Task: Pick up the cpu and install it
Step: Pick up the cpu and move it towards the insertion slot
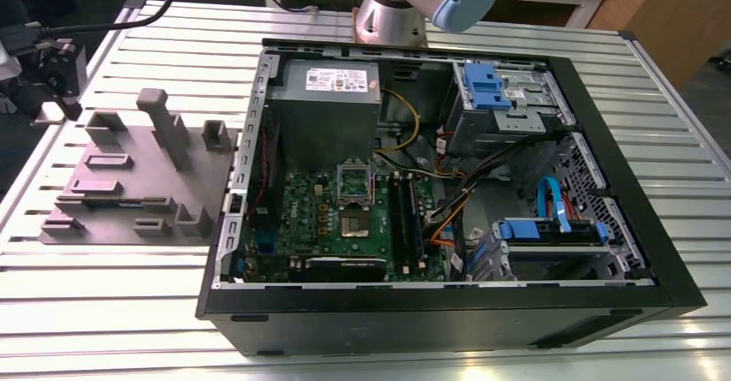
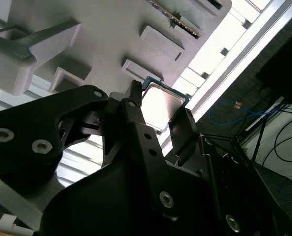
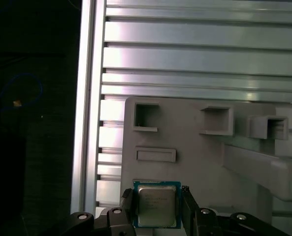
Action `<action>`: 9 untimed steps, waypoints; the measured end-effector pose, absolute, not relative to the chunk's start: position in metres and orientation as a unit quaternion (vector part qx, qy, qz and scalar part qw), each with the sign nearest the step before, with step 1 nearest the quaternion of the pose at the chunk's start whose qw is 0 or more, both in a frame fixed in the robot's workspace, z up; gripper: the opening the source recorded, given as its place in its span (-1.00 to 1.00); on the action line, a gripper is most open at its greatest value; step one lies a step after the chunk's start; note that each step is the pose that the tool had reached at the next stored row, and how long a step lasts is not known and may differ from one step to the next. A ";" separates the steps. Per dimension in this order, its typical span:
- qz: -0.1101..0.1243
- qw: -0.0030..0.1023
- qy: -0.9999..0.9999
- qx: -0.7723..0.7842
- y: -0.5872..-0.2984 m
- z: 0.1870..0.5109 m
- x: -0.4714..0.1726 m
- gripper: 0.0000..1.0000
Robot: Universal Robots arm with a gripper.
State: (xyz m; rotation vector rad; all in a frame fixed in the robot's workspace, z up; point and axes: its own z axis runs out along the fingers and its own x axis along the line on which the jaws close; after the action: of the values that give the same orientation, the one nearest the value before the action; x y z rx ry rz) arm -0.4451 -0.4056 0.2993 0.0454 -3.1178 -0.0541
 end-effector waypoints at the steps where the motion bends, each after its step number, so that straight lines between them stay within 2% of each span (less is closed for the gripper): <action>1: -0.017 0.011 -1.000 0.015 -0.406 0.299 -0.445 -0.06; 9: -0.017 0.011 -1.000 0.015 -0.406 0.301 -0.445 -0.06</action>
State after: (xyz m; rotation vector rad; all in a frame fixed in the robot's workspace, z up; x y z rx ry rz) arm -0.4451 -0.4057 0.3008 0.0453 -3.1179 -0.0540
